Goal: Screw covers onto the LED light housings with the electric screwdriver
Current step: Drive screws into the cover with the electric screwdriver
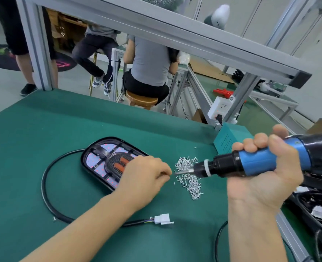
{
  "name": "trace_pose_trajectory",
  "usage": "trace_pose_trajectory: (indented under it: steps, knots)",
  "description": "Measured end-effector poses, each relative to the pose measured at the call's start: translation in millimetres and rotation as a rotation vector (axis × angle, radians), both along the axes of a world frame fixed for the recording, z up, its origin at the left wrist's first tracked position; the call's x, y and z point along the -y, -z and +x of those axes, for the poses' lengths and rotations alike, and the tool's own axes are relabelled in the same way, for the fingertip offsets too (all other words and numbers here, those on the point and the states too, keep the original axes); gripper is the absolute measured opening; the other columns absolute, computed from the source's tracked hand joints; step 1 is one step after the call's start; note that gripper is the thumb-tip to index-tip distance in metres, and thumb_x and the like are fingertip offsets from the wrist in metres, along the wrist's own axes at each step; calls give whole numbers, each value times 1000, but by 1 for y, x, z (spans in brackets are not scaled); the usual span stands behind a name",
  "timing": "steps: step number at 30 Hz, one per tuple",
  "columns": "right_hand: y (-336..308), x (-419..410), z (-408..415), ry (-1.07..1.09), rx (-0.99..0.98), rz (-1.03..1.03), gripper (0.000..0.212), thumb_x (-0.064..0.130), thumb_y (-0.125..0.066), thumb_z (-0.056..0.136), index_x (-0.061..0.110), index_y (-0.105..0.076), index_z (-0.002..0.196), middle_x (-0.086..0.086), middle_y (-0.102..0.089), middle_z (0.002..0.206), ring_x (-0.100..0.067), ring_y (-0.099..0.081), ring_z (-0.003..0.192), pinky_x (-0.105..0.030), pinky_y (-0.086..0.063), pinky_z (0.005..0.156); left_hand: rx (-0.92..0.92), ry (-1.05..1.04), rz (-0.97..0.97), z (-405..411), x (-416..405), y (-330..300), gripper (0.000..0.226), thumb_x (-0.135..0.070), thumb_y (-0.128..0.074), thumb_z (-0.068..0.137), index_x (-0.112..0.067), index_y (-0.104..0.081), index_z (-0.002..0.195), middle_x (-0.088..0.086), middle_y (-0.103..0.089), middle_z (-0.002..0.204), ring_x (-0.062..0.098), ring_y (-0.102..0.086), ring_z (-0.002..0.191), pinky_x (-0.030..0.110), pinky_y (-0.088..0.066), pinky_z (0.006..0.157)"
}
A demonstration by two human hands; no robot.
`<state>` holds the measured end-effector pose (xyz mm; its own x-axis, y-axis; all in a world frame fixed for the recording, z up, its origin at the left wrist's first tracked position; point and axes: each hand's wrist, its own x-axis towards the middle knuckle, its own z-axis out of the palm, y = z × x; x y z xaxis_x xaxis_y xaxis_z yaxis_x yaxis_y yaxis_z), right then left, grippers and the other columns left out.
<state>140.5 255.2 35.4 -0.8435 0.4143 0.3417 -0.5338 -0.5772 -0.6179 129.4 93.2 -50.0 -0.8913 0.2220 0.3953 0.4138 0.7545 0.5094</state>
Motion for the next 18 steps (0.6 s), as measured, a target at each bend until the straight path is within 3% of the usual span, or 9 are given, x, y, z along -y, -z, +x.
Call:
trace_pose_trajectory:
  steps: [3,5,8,11,15,18]
  knots:
    - [1,-5,1,37,24,42,20,12,-50,72,22,-53,88,7,-47,57,-9,-45,50,-22,-43,58,-71,19,-386,-20,-28,14,18,-27,-46,95,-23,-64,90,-3,-65,94,19,-51,91,32,-23,77]
    - [3,-5,1,56,23,60,20,10,-50,71,21,-52,88,6,-47,56,-10,-45,50,-22,-43,58,-53,45,-509,-28,-40,22,19,-17,-44,94,-23,-55,79,-1,-64,91,21,-45,87,33,-18,73]
    - [6,-1,1,41,22,68,21,9,-49,70,21,-51,87,6,-46,56,-11,-44,49,-22,-43,57,-38,85,-621,-34,-43,34,22,-12,-40,95,-20,-57,85,-2,-61,99,21,-44,98,32,-19,77]
    - [7,6,0,4,13,74,20,10,-48,71,21,-50,88,6,-46,56,-11,-44,49,-22,-44,57,-64,117,-420,-26,-25,29,24,-15,-43,95,-23,-65,100,-11,-59,116,16,-43,108,30,-22,84]
    - [10,25,-3,-83,-13,62,20,10,-48,73,20,-50,89,7,-46,55,-10,-44,48,-22,-43,55,-195,-27,86,-6,42,13,26,-1,-55,80,-14,-76,88,-4,-71,98,27,-61,92,41,-44,82]
    - [15,45,-8,-142,-18,94,22,6,-50,73,16,-50,92,5,-45,53,-11,-44,46,-22,-43,54,-55,-160,175,2,88,17,34,-10,-49,79,-13,-75,100,-3,-69,111,24,-59,110,42,-41,97]
